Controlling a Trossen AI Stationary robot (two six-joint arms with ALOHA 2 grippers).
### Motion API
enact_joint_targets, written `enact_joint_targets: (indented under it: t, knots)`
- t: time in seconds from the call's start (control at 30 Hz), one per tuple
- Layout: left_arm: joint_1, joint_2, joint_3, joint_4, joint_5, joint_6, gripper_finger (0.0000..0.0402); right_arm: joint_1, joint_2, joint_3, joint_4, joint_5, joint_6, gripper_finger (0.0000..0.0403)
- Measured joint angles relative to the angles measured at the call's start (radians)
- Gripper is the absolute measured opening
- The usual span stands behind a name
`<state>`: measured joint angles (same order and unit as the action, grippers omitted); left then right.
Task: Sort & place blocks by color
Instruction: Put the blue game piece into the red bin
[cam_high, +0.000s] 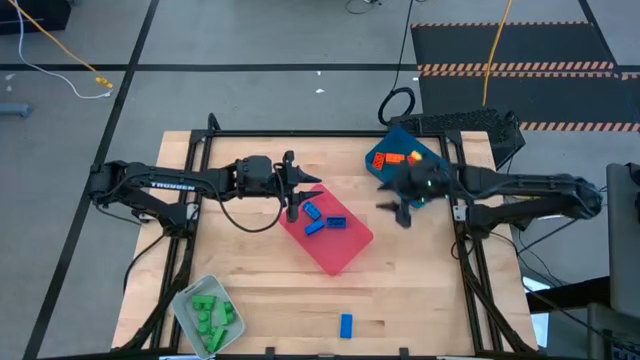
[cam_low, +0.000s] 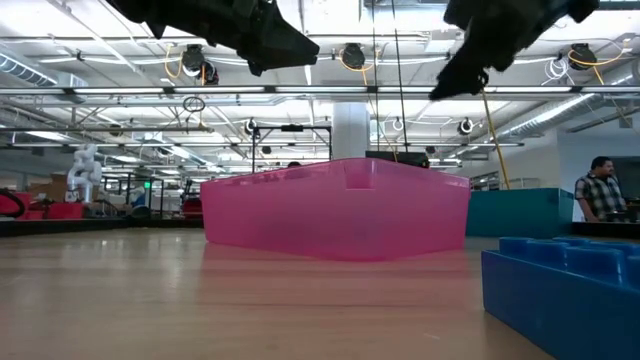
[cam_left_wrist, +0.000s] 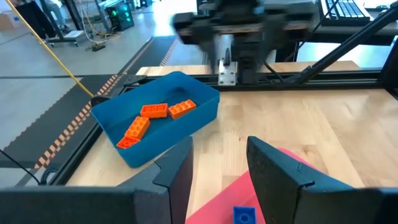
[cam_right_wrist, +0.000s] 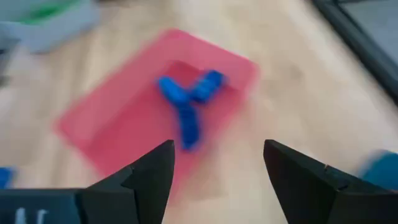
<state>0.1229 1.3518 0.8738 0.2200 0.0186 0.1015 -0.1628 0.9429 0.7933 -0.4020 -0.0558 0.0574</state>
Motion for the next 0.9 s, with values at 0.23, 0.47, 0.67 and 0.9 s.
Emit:
enact_joint_targets:
  t: [0.23,0.47,0.67,0.9]
  knots:
    - [0.0,0.0,0.0,0.017,0.0,-0.011,0.0152,0.294,0.083,0.0,0.179,0.03,0.029,0.024]
    - [0.0,0.0,0.0,0.013,0.0,-0.01,0.0152,0.457,0.257,0.0,0.332,0.054,-0.034,0.024]
    - [0.0,0.0,0.0,0.014,0.0,-0.01,0.0152,0.524,0.4,0.0,0.545,-0.024,-0.096,0.024]
    - [0.0,0.0,0.0,0.016,0.0,-0.01,0.0152,0.531,0.542,0.0,0.67,-0.122,-0.137,0.024]
